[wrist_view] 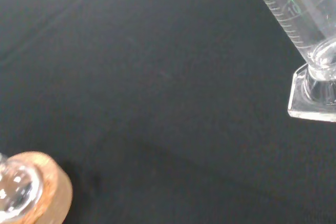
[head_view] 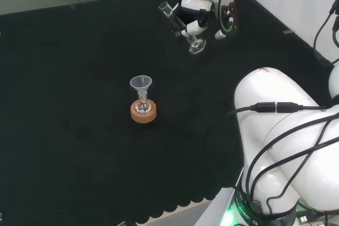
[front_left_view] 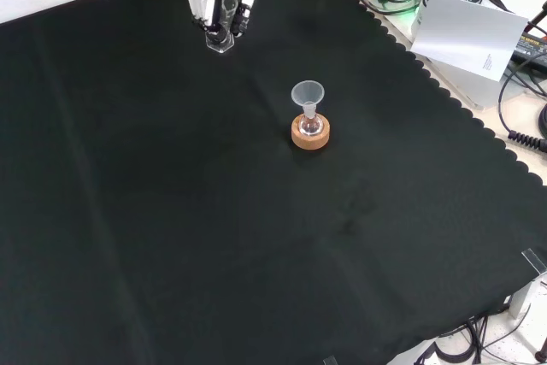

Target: Put the graduated cylinder back on the table.

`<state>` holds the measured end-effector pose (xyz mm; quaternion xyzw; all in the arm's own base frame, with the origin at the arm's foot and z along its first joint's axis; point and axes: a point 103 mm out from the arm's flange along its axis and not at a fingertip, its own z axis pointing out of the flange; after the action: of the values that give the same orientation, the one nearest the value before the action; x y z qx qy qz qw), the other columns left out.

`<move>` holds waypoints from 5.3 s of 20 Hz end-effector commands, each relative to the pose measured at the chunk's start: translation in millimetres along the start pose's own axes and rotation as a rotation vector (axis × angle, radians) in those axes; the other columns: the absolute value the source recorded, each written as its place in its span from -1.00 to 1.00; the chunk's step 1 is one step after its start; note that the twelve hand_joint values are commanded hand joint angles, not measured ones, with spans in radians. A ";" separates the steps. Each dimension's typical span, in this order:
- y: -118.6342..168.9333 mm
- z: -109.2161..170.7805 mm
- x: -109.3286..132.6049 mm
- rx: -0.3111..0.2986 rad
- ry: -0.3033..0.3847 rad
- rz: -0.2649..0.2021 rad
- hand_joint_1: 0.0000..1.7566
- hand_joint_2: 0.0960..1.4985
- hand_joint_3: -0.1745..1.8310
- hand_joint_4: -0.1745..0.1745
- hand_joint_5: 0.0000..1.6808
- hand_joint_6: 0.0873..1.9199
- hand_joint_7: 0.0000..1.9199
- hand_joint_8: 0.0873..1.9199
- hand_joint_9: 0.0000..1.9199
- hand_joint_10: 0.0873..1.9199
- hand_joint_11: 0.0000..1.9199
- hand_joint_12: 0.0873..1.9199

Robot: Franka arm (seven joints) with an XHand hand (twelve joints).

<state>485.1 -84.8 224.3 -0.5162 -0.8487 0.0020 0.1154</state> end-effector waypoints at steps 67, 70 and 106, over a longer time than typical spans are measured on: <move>86.0 123.7 -52.8 -0.382 0.463 0.273 0.30 0.50 -0.87 -0.91 0.14 0.05 0.29 -0.83 0.46 -1.00 0.31 -0.32; 85.3 124.7 -52.8 -0.384 0.464 0.268 0.30 0.51 -0.87 -0.92 0.14 0.06 0.28 -0.82 0.46 -1.00 0.31 -0.31; 79.2 130.3 -45.1 -0.301 0.548 0.230 0.09 0.44 -1.00 -0.22 -0.29 -0.31 -0.38 -0.43 0.03 -1.00 -0.45 0.26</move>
<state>547.8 -74.8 74.1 -0.6045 -0.7101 -0.2518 0.2586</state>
